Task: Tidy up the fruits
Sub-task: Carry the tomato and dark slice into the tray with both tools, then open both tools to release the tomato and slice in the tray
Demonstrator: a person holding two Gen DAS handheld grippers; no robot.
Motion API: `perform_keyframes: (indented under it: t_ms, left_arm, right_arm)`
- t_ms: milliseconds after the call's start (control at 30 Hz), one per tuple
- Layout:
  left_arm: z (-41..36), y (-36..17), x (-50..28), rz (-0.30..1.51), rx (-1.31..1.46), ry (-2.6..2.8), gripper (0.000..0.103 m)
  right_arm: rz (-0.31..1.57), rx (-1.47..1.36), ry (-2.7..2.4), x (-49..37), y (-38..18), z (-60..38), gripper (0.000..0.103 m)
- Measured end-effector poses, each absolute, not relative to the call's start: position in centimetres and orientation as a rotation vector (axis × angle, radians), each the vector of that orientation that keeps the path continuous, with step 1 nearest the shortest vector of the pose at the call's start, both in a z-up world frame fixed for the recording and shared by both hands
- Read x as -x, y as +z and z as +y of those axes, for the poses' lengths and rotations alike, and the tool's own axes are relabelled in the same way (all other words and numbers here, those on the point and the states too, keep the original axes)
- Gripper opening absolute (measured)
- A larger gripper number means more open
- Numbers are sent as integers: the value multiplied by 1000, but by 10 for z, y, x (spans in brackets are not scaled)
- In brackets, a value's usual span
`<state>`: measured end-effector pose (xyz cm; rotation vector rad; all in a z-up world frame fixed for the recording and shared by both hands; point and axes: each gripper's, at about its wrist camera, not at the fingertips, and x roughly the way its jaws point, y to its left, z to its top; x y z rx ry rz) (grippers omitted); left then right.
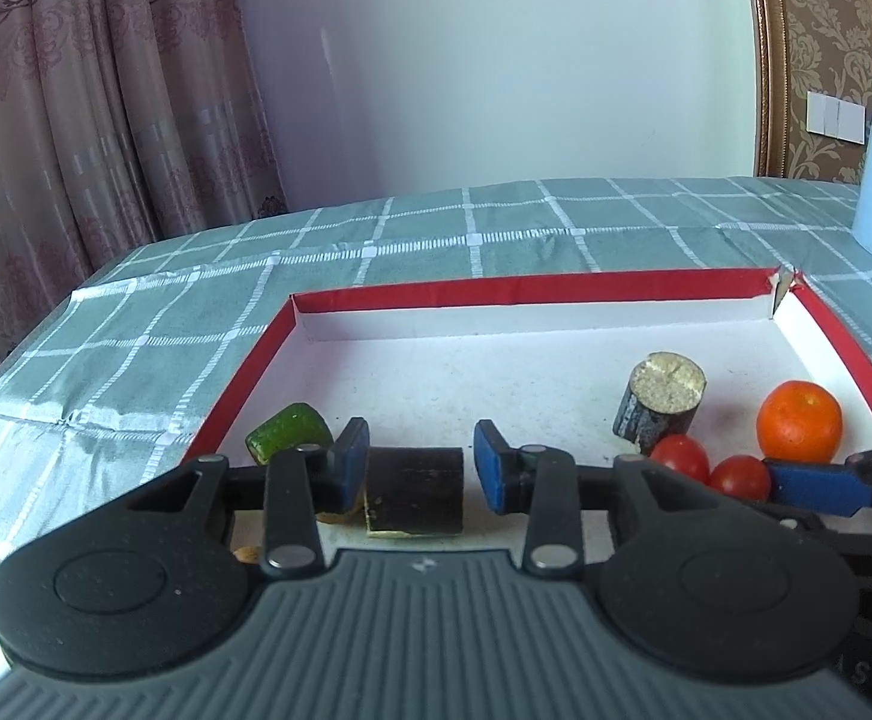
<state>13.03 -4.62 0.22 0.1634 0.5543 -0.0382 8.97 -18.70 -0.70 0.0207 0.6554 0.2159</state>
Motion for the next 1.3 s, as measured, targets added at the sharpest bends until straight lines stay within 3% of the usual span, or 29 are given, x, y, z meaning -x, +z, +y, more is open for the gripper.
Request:
perform_keyframes:
  t_ms: [200,333,567,700,767,833,967,1300]
  left_arm:
    - [-47,2,-129,548,-167,-39,49]
    - [-47,3,-126,527,-168,-30,72]
    - [-45,4,-127,525,-158,-28,77]
    - [-44,4,-126,516,-151,-29,89]
    - [-43,5,-124,509,-146,-30,94]
    - [-41,5,-123,510,-135,-33,97]
    - [-37,6,-123,508,-115,-30,98]
    - [-29,11,-114,476,-90,-27,101]
  right_arm:
    - [653,-6,211,-89,-7,-185,27]
    - [647,-13,209,-88,-7,-187,27]
    - [630,-12,215,-86,-6,-187,27]
    - [618,-10,224,-84,-5,-188,27]
    - [602,5,221,-82,-3,-187,32]
    - [580,13,223,-79,-2,-186,53]
    - [543,41,211,-70,2,-182,60]
    - [538,32,214,-67,1,-183,60]
